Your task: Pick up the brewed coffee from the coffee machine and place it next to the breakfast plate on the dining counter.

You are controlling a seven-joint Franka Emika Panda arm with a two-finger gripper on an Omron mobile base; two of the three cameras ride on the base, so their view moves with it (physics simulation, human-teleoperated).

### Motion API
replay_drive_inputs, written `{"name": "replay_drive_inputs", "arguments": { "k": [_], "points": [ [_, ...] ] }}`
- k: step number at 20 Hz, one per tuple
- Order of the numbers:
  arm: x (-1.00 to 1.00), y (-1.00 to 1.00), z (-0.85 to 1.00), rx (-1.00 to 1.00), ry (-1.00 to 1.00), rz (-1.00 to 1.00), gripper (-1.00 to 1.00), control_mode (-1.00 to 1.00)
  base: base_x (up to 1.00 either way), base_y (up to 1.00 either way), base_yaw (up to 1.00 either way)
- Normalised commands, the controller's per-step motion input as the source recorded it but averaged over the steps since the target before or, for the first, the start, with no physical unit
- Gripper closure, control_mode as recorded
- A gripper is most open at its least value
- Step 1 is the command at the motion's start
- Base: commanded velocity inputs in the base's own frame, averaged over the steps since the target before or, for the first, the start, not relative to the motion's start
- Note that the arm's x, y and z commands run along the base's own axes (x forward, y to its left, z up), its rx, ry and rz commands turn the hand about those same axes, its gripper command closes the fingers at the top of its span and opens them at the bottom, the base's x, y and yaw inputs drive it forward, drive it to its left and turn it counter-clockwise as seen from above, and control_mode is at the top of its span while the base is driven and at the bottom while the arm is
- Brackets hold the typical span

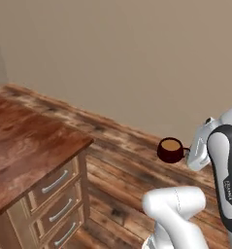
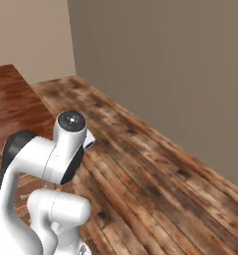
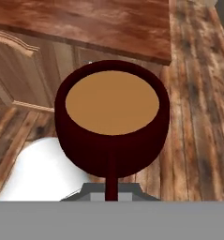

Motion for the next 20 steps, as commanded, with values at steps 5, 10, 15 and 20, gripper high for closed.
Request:
{"name": "replay_drive_inputs", "arguments": {
  "k": [5, 10, 15, 20],
  "points": [
    [0.00, 0.00, 0.00, 0.00, 0.00, 0.00, 1.00, 1.00, 0.97, 0.00, 0.64],
    [0.00, 0.00, 0.00, 0.00, 0.00, 0.00, 1.00, 1.00, 0.86, 0.00, 0.68],
    [0.00, 0.00, 0.00, 0.00, 0.00, 0.00, 1.00, 1.00, 0.56, -0.18, 0.71],
    [0.00, 0.00, 0.00, 0.00, 0.00, 0.00, 1.00, 1.00, 0.13, -0.91, 0.39]
  ]
}}
